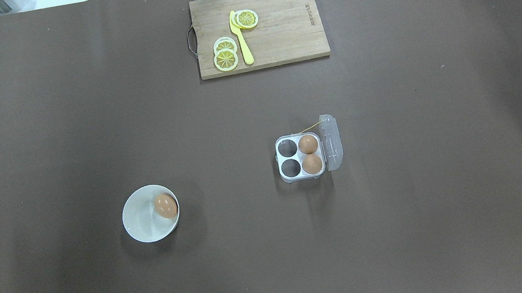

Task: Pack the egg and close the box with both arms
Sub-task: 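Move the left gripper down over the white bowl while the right arm approaches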

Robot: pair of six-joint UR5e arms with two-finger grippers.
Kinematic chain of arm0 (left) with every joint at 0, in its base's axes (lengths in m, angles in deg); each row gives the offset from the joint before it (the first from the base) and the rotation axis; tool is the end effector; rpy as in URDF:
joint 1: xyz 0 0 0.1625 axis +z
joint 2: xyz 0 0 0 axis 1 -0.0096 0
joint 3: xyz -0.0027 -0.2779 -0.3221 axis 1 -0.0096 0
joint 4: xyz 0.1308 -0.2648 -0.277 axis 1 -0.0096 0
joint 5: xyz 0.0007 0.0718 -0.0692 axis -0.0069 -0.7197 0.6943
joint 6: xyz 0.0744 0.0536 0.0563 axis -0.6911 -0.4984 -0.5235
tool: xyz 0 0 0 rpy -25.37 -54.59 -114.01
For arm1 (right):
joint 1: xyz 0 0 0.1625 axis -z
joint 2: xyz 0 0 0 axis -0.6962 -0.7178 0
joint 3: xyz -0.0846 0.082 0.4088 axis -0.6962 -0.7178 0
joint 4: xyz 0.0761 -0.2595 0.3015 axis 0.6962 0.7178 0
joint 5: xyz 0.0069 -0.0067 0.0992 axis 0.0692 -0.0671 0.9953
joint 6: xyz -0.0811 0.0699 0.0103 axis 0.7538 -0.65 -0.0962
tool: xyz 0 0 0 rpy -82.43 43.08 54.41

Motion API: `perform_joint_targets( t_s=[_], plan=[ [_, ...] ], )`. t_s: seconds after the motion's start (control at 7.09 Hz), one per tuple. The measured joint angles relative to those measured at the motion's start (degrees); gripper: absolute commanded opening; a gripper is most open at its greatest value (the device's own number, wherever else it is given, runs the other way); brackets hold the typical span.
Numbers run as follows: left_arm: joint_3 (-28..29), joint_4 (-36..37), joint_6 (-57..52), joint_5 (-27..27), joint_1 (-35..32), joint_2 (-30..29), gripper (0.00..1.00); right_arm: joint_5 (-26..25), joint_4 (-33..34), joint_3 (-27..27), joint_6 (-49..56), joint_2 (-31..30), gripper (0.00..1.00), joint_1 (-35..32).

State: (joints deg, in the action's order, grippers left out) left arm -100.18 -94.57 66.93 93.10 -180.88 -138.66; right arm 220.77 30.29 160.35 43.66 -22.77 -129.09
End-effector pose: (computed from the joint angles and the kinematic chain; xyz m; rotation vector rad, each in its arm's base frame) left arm -0.0633 -0.4838 0.5423 0.3290 0.8463 0.1829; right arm 0.0195 -0.4442 0.5765 0.1613 -0.7755 -0.1623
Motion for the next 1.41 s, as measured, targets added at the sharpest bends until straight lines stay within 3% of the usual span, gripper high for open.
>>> perform_joint_targets(
  t_s=[0.28, 0.71, 1.41],
  plan=[
    [0.20, -5.97, 5.66, 1.50, 0.52, 1.20, 0.98, 0.17, -2.16, -0.25, -1.94, 0.72, 1.00, 1.50],
    [-1.50, -7.47, 25.25, 2.17, 6.35, -0.22, 0.98, -0.02, -2.82, -0.30, -12.79, 4.42, 1.00, 6.84],
    [-9.66, -7.52, 67.20, -0.07, 26.52, -5.64, 0.95, -1.19, -2.90, 0.01, -31.50, 12.47, 0.99, 16.13]
  ],
)
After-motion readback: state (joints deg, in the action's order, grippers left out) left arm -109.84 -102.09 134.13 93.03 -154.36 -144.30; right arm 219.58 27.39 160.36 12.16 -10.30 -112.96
